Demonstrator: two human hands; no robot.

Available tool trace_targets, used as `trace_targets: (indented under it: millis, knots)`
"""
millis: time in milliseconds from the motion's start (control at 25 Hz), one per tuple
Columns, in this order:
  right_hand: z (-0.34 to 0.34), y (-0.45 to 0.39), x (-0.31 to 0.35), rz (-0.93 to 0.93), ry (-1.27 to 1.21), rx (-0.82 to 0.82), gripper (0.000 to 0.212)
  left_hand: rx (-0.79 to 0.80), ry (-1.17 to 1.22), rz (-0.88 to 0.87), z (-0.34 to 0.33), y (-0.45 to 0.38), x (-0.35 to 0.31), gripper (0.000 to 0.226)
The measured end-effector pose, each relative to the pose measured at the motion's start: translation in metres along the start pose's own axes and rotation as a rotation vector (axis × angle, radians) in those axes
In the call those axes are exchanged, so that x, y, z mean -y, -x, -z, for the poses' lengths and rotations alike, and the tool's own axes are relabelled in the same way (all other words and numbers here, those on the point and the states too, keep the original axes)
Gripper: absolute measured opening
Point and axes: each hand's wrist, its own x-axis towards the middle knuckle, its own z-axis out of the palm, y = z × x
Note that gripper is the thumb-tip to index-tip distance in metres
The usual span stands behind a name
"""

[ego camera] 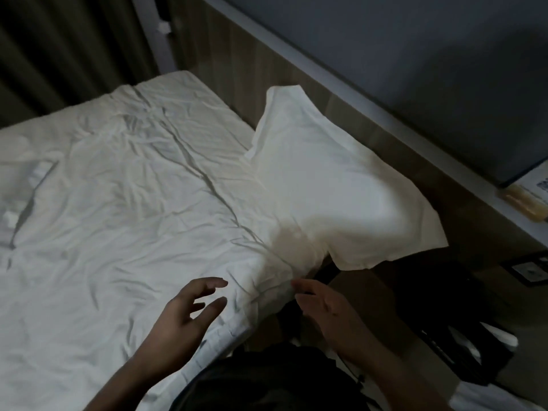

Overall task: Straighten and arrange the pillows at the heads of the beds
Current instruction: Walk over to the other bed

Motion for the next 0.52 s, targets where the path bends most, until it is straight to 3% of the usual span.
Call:
trace_targets:
  millis: [320,520]
  knots:
    - [0.033,0.03,-0.03,-0.053,0.051,0.248,0.027,-0.242,0.198,0.257,-0.074,0.107,0.014,0.02]
    - [0.019,0.061,-0.049,-0.075,0.154,0.454,0.027,-0.406,0.295,0.342,-0.111,0.191,0.031,0.021]
